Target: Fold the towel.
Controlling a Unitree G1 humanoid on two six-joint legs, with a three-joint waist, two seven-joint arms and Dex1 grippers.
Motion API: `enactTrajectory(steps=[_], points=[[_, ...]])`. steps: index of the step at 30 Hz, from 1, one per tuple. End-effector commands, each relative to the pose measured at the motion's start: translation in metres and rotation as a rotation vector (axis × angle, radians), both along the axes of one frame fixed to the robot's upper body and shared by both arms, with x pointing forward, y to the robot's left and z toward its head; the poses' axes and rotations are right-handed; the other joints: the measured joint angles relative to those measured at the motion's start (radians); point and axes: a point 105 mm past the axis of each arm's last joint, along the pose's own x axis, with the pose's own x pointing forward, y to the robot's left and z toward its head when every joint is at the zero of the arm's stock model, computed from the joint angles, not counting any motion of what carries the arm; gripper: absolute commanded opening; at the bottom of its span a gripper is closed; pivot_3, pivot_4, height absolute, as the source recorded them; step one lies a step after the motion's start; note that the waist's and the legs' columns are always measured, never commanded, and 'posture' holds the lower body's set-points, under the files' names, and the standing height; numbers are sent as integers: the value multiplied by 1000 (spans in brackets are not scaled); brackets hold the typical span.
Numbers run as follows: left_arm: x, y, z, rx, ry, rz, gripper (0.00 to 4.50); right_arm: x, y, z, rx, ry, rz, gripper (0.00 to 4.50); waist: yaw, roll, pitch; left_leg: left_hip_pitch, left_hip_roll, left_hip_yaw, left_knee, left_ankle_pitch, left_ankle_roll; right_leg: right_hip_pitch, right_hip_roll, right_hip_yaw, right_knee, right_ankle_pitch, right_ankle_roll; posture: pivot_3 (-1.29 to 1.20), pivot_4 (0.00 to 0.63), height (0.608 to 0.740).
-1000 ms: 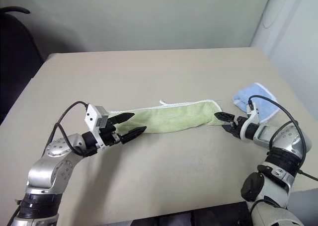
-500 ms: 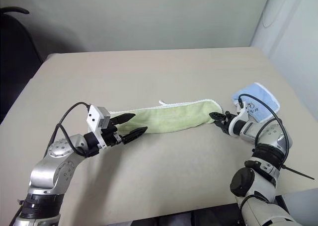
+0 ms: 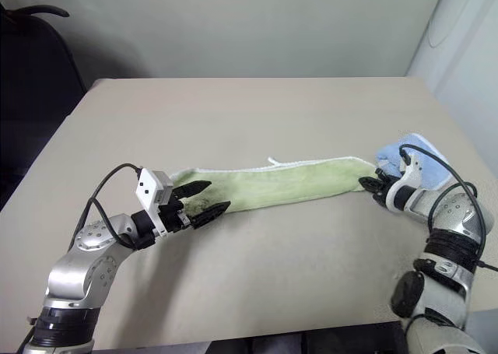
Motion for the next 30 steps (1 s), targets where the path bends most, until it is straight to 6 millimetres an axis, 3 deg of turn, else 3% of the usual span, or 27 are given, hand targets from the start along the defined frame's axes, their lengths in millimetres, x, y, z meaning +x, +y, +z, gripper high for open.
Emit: enactTrajectory(steps=[1,8,16,22,30], points=[[-1,-4,11,5,-54,-19,4185,4,8,33,-210,-195,124,9,0,0,0,0,0,0,0,0,0,0,0,0,0,0,0,0,150,740],[-2,-7,7,11,-48,-24,4185,6,37,51,-483,-365,321,9,0,0,0,0,0,0,0,0,-1,0,1,0,0,0,0,0,150,740],[-1,-9,7,9,-46,-25,4185,-10,105,66,-852,-631,723,9,0,0,0,-2,1,-1,1,0,-1,0,1,-1,0,0,0,0,150,740],[1,-12,8,3,-51,-28,4185,-25,160,49,-964,-721,1035,9,-1,0,0,-2,1,-1,1,0,-1,0,1,-1,0,0,0,0,150,740],[-1,-12,7,-4,-53,-13,4185,-17,192,26,-986,-734,1108,9,0,0,0,-4,1,-2,1,0,-1,-2,0,-2,0,0,0,0,150,740]])
